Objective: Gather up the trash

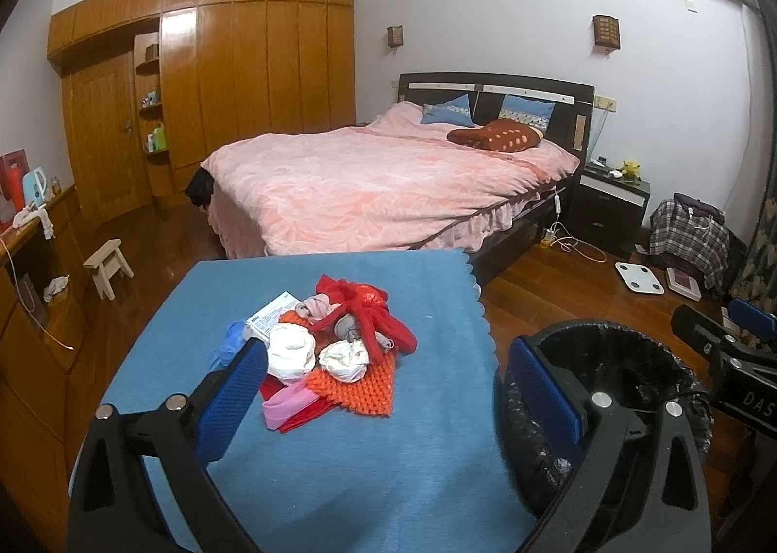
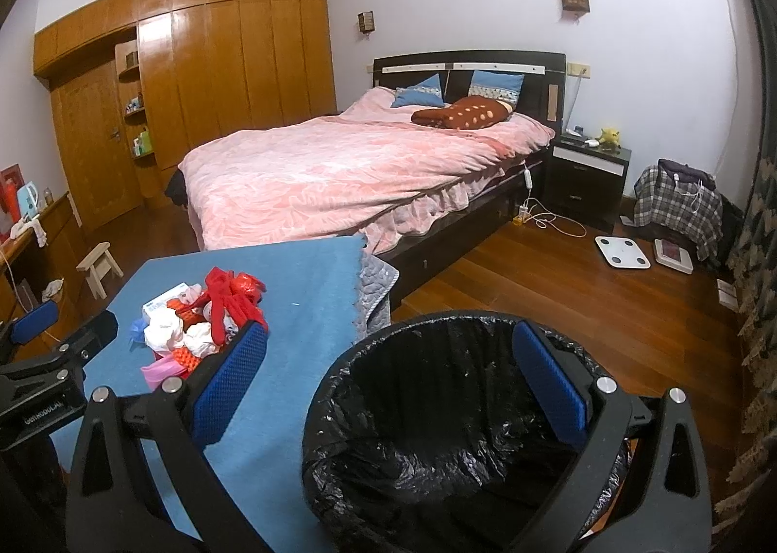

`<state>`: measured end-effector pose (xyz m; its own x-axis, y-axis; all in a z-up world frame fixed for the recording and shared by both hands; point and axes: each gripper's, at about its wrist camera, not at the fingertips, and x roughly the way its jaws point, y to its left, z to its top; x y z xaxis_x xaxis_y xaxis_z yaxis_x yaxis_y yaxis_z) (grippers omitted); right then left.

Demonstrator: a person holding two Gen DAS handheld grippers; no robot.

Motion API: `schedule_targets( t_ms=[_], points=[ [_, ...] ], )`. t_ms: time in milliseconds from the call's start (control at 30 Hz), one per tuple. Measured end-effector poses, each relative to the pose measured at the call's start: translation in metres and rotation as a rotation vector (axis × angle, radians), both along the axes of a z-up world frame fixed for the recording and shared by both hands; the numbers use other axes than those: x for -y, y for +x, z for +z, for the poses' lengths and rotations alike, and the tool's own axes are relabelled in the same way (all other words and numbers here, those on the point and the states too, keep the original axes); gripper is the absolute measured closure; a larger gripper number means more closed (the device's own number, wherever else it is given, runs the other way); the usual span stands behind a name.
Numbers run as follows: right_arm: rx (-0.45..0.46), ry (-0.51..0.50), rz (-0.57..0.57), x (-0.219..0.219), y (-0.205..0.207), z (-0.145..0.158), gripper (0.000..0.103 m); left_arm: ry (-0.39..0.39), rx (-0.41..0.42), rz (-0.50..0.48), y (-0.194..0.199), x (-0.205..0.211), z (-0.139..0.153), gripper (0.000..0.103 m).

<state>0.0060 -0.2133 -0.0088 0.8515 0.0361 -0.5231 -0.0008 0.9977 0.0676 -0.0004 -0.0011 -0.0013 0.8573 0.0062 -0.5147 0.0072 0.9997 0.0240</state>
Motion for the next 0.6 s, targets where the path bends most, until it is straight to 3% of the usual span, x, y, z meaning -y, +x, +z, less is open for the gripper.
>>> schedule_targets(
  t_ms=[267, 600],
  points=[
    [0.003, 0.001, 0.009, -0.008, 0.003, 0.000, 0.004, 0.001, -0.001, 0.011, 0.003, -0.006, -0.006, 0.006],
    [-0.014, 0.001, 0.091, -0.051, 0.038, -0.018, 0.004, -0.025, -0.037, 0.106, 0.026, -0.083, -0.031, 0.006]
  ],
)
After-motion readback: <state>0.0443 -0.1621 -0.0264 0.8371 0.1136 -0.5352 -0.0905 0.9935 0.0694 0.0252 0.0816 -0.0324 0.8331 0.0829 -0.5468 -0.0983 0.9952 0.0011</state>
